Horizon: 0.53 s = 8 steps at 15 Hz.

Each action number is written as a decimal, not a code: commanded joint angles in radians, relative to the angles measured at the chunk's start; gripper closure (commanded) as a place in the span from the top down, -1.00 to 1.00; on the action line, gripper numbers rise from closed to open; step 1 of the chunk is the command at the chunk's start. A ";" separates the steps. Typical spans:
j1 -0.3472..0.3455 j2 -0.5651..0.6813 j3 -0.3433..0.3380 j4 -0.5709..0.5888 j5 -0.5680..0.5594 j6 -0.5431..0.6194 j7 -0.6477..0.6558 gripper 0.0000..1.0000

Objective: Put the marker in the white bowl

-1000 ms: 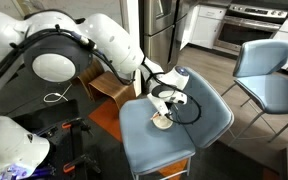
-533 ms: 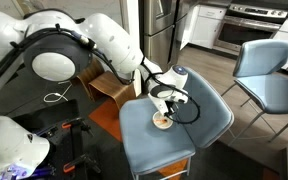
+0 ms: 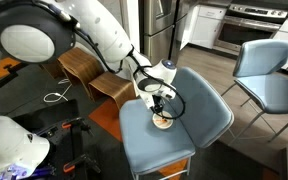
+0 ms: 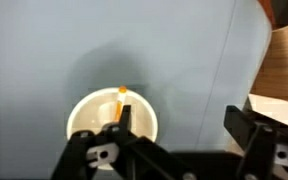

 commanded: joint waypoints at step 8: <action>0.221 -0.419 -0.159 -0.450 -0.092 0.236 0.377 1.00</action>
